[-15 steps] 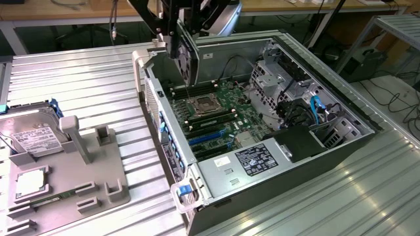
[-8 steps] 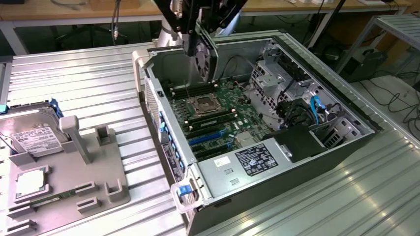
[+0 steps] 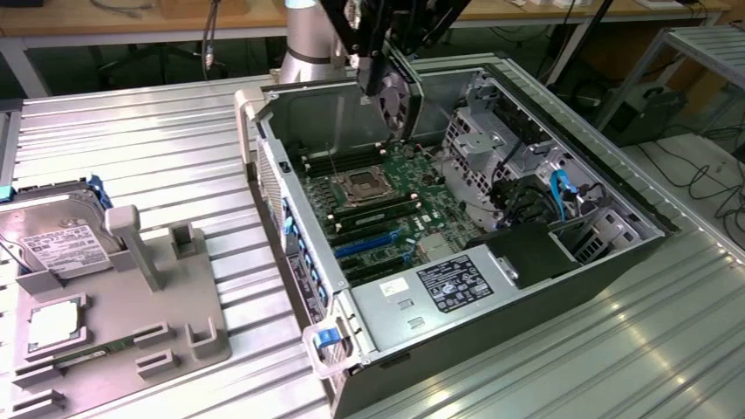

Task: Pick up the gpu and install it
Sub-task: 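Pick up the gpu and move the gpu toward the slot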

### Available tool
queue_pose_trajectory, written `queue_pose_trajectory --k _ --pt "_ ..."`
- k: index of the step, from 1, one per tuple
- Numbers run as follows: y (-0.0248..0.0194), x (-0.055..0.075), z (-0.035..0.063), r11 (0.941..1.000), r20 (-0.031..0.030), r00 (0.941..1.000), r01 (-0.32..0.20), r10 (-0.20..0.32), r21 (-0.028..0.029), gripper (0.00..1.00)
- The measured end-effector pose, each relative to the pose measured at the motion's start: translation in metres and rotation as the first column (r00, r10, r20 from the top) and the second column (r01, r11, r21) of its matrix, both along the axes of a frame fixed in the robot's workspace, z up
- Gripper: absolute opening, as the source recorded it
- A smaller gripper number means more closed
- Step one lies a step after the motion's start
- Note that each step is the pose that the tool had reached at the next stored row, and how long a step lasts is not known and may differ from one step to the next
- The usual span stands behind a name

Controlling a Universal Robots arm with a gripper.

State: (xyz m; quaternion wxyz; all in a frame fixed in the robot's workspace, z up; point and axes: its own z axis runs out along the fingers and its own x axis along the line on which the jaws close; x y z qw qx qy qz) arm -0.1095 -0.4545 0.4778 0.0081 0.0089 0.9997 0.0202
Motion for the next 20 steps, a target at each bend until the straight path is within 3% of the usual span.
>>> queue_pose_trajectory --k 7,11,16,20 --pt "0.0023 0.028 -0.0008 1.0 -0.0005 1.0 0.0 0.0 0.0001 0.28" --pt "0.0064 0.059 -0.0019 1.0 -0.0021 1.0 0.0 0.0 0.0001 0.28" --pt "0.0083 0.082 -0.0029 1.0 -0.0038 1.0 0.0 0.0 0.0001 0.28" --pt "0.0084 0.09 -0.0032 1.0 -0.0044 1.0 0.0 0.0 -0.0002 0.28"
